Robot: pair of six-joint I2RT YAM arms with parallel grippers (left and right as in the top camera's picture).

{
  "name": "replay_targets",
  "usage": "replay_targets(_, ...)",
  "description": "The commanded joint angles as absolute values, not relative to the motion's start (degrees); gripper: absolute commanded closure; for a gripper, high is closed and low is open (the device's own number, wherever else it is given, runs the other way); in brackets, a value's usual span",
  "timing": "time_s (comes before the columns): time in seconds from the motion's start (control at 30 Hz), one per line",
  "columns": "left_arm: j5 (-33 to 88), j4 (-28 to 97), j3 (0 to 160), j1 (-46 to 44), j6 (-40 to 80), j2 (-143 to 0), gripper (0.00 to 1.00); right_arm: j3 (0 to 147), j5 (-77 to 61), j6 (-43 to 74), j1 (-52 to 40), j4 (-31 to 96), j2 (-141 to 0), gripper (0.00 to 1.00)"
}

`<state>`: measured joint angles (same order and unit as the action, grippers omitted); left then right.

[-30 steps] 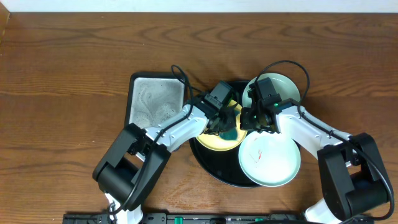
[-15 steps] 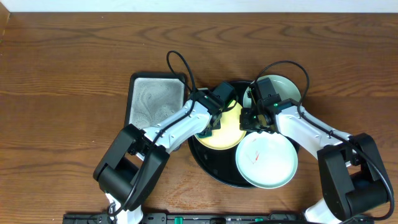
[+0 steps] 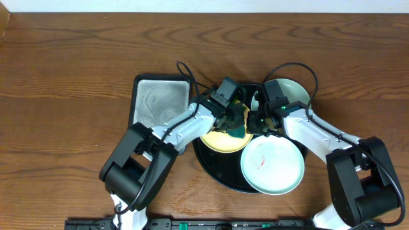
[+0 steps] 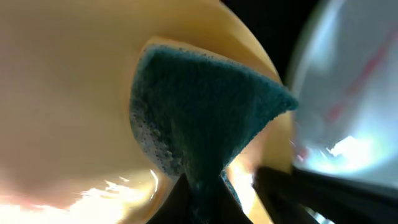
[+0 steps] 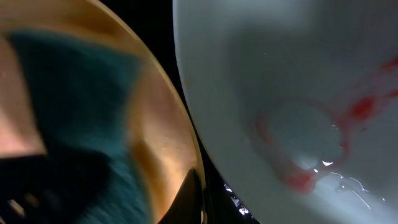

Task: Clean dirty plates on tray and stack at the side
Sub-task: 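Scrub the yellow plate face with the sponge in the left gripper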

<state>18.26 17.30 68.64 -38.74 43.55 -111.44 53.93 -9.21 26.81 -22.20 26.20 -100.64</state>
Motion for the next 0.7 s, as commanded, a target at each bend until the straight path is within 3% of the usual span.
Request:
replay_targets(0.0, 26.33, 18.13, 67.33, -40.91, 45.08, -113.49, 0.93, 52.86, -6.31, 27.22, -21.69, 26.61, -101.91, 0.99)
replay_targets(0.23, 14.55, 26.09, 67.33, -37.08, 43.90, -113.47, 0.92, 52.86, -6.33, 27.20, -21.69, 26.65, -101.91, 0.99)
replay_targets(0.5, -11.35, 39.07, 69.17, -32.12, 42.00, -112.16, 0.93, 52.86, -6.72, 27.20, -21.69, 26.79, -101.91, 0.99)
replay_targets(0.67, -16.19, 40.32, 72.34, -32.51, 37.60, -109.91, 0.93, 52.86, -6.74, 27.18, -21.69, 27.27, -101.91, 0.99)
